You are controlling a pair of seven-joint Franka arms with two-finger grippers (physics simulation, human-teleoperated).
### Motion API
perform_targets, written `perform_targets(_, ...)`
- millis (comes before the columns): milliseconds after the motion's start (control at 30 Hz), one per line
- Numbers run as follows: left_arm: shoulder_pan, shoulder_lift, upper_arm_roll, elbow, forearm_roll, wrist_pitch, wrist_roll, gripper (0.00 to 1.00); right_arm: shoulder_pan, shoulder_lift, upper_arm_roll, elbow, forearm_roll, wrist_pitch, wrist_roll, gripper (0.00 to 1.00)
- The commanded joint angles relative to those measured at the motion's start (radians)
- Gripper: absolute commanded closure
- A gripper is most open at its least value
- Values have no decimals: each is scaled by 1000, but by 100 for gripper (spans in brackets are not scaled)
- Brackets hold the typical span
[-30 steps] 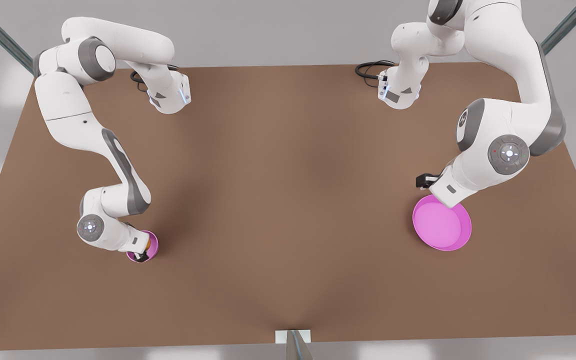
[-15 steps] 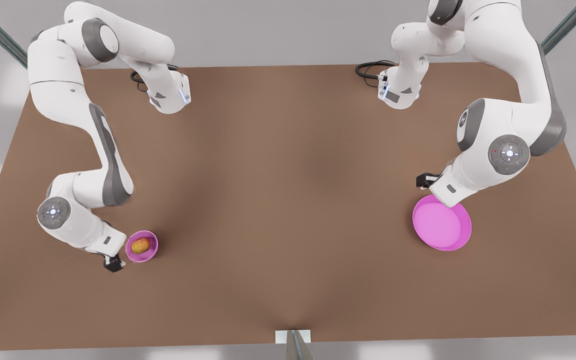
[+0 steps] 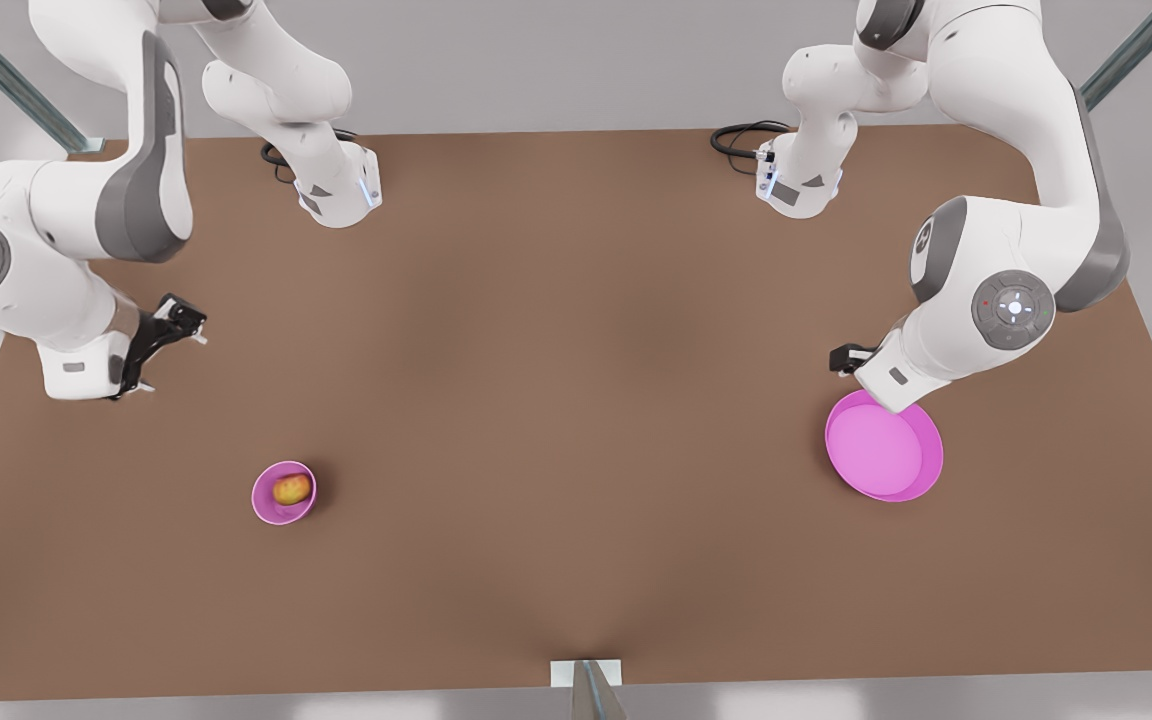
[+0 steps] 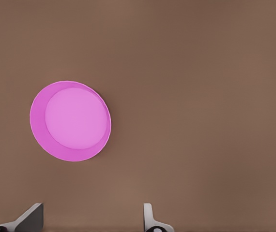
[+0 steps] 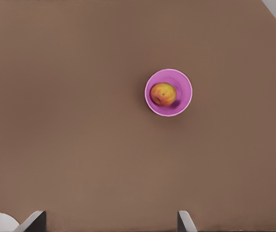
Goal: Use the left arm to pick up the apple from the plate, transfer it to the gripper of the right arm, and then use the right arm to place it into the bowl
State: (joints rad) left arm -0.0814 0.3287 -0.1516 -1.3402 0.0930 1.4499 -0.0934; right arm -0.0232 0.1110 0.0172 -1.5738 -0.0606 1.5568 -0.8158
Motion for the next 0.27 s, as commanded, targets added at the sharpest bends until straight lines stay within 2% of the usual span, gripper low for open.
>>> perform_targets(0, -1, 0, 0, 0, -3, -11, 6, 0, -6, -2, -6, 0, 24, -67, 787, 0)
perform_targets(233, -6, 7, -3, 1, 1, -17, 6, 0, -8, -5, -13, 0, 25, -64, 787, 0)
